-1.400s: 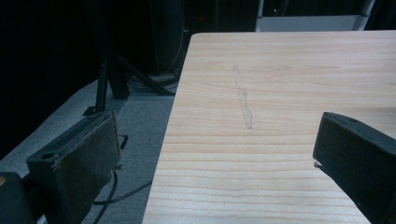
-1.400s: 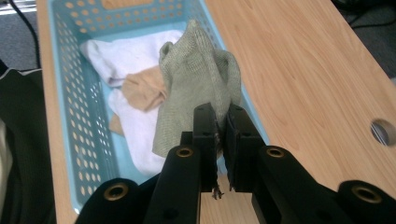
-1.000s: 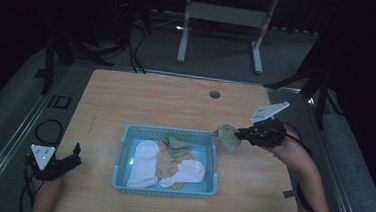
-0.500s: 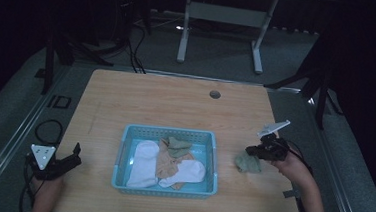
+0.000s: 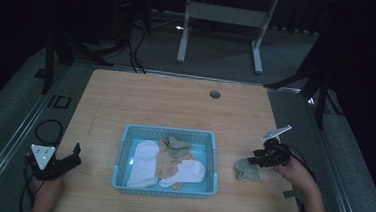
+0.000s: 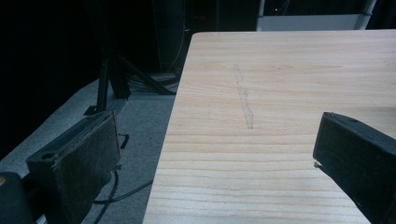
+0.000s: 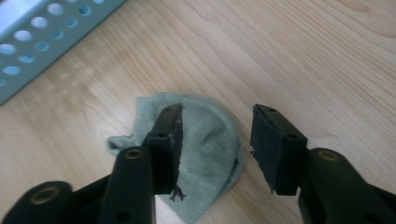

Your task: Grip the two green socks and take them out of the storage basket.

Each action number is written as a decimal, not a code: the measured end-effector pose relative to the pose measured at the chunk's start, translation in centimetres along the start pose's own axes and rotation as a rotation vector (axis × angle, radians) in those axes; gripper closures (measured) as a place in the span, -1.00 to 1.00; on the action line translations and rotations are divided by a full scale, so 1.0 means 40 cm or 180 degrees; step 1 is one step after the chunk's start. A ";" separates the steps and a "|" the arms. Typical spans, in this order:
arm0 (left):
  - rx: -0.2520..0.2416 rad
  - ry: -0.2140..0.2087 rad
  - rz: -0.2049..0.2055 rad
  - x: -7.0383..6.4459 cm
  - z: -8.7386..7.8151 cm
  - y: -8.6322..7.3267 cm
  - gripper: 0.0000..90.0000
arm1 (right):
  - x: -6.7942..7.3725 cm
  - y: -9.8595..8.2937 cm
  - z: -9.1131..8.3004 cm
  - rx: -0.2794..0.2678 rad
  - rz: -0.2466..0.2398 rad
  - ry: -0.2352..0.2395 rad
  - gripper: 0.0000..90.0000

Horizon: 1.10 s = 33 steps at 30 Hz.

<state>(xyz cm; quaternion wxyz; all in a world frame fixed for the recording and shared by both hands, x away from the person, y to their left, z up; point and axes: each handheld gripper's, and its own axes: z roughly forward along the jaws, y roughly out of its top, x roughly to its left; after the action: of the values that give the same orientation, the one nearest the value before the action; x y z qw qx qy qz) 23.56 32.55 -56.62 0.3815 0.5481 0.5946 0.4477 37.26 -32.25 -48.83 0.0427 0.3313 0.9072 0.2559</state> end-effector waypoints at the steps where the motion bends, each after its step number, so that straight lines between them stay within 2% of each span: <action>1: -0.0001 0.0003 0.0000 0.000 0.000 0.000 -0.99 | 0.002 0.003 -0.003 -0.0008 -0.0008 0.0013 0.03; 7: -0.0002 0.0003 -0.0004 0.000 0.000 0.000 -0.99 | 0.019 0.025 -0.026 -0.0051 -0.0067 0.0115 -0.22; 10: -0.0008 0.0002 -0.0006 0.000 0.000 0.000 -0.99 | 0.027 0.036 -0.041 -0.0135 -0.0071 0.0084 -0.23; 13: -0.0006 0.0004 -0.0006 0.000 0.000 0.000 -0.99 | 0.038 0.050 -0.054 -0.0205 -0.0120 0.0028 -0.33; 16: -0.0006 0.0001 -0.0005 0.000 0.000 0.000 -0.99 | 0.046 0.069 -0.062 -0.0233 -0.0136 0.0070 -0.40; 23: -0.0005 0.0000 -0.0006 0.000 0.000 0.000 -0.99 | 0.069 0.116 -0.074 -0.0266 -0.0238 0.0090 -0.40; 25: -0.0005 -0.0001 -0.0006 0.000 0.000 0.000 -0.99 | 0.079 0.131 -0.074 -0.0259 -0.0320 0.0115 -0.33; 29: -0.0003 -0.0001 -0.0007 0.000 0.000 0.000 -0.99 | 0.100 0.163 -0.075 -0.0252 -0.0437 0.0119 -0.30; 33: -0.0004 -0.0006 -0.0007 0.001 0.000 0.000 -0.99 | 0.123 0.196 -0.081 -0.0300 -0.0528 0.0184 -0.25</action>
<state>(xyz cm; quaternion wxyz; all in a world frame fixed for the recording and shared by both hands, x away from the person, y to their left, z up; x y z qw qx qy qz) 23.54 32.57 -56.62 0.3829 0.5476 0.5946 0.4471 37.18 -25.48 -41.71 0.0531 0.2452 0.9193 0.3033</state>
